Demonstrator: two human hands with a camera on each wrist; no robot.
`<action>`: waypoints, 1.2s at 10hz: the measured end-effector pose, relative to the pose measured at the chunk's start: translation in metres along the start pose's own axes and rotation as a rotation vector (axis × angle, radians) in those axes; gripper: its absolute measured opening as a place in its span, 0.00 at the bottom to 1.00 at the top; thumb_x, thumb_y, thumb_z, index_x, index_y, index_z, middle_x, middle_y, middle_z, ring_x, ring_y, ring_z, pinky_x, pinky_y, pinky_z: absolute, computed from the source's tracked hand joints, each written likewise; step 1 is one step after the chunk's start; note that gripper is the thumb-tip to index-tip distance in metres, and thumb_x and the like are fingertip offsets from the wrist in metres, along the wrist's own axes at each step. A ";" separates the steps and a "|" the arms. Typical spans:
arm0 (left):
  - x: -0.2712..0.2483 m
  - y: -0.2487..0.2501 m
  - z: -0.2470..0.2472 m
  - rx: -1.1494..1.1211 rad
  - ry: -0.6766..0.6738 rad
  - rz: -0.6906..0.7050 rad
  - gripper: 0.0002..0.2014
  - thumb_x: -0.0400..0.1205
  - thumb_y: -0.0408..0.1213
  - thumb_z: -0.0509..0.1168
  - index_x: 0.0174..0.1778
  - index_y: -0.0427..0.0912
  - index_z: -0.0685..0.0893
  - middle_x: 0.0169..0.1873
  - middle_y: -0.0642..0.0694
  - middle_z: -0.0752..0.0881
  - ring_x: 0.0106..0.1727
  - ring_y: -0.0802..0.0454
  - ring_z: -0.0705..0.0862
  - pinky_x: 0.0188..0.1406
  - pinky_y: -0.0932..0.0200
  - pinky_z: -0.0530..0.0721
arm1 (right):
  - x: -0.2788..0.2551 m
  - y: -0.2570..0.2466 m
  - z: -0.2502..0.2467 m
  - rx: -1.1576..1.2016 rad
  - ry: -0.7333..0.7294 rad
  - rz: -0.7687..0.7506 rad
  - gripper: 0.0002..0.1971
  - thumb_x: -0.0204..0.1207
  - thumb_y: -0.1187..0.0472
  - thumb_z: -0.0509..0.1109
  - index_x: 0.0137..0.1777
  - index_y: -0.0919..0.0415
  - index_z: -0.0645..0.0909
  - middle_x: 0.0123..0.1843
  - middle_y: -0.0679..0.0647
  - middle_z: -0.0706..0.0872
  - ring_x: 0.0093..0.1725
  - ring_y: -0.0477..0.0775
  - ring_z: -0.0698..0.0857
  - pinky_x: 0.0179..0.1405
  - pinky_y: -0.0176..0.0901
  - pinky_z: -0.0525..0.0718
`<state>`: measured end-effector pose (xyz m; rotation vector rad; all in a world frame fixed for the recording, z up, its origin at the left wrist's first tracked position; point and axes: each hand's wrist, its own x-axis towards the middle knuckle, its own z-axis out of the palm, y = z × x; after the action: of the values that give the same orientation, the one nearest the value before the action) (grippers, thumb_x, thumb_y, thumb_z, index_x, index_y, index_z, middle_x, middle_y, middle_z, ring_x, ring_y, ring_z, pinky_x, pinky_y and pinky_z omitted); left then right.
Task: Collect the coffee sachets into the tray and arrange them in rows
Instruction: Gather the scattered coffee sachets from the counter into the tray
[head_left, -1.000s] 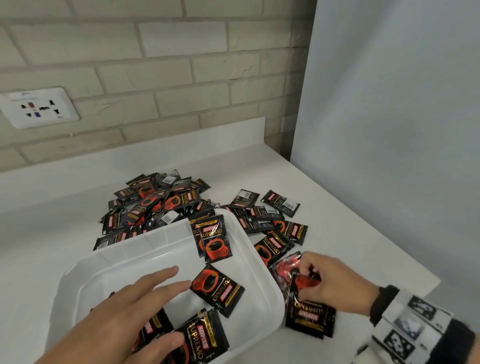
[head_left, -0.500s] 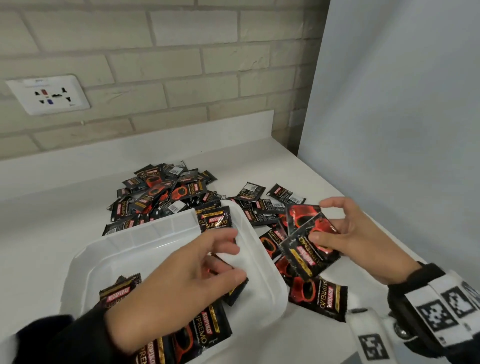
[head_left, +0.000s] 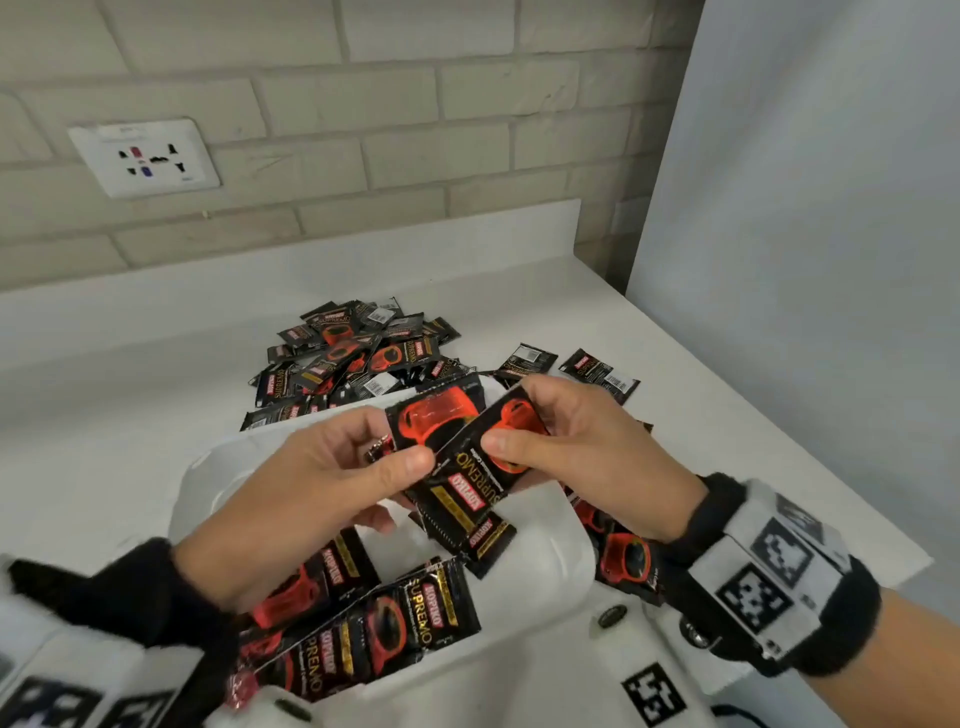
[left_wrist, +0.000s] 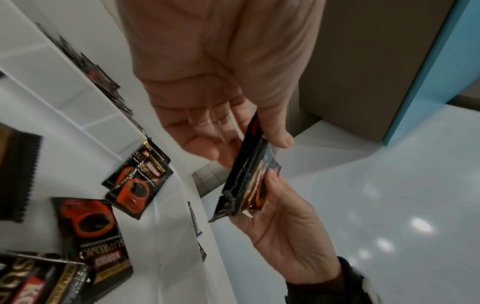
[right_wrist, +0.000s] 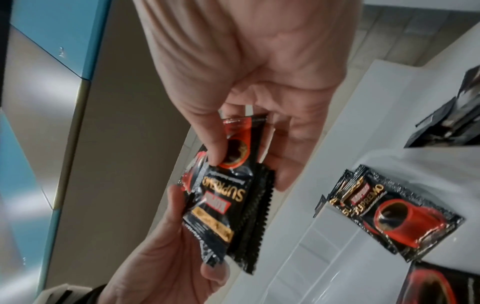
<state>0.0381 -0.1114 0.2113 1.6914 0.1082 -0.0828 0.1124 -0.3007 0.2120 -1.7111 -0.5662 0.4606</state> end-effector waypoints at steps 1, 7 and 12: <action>-0.007 -0.006 -0.013 -0.042 0.004 0.024 0.27 0.42 0.65 0.80 0.32 0.54 0.89 0.34 0.48 0.89 0.31 0.57 0.86 0.28 0.66 0.84 | 0.007 -0.002 0.007 -0.032 -0.058 0.018 0.10 0.73 0.65 0.71 0.50 0.70 0.79 0.52 0.65 0.86 0.50 0.56 0.88 0.45 0.43 0.88; -0.065 -0.056 -0.078 1.029 -0.122 0.042 0.19 0.75 0.61 0.64 0.55 0.86 0.63 0.49 0.76 0.74 0.48 0.78 0.76 0.45 0.81 0.71 | -0.001 0.017 0.044 -1.176 -0.817 -0.172 0.18 0.82 0.58 0.58 0.71 0.50 0.65 0.64 0.53 0.78 0.58 0.59 0.78 0.50 0.49 0.75; -0.081 -0.087 -0.106 1.405 -0.037 0.017 0.43 0.70 0.76 0.51 0.80 0.62 0.56 0.76 0.63 0.65 0.57 0.55 0.80 0.44 0.43 0.86 | -0.008 0.026 0.023 -0.565 -0.571 0.082 0.28 0.84 0.53 0.56 0.81 0.45 0.49 0.81 0.39 0.40 0.79 0.43 0.53 0.69 0.33 0.60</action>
<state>-0.0532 0.0020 0.1484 3.0901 -0.0132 -0.2067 0.0960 -0.2915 0.1823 -2.1463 -1.1190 0.9269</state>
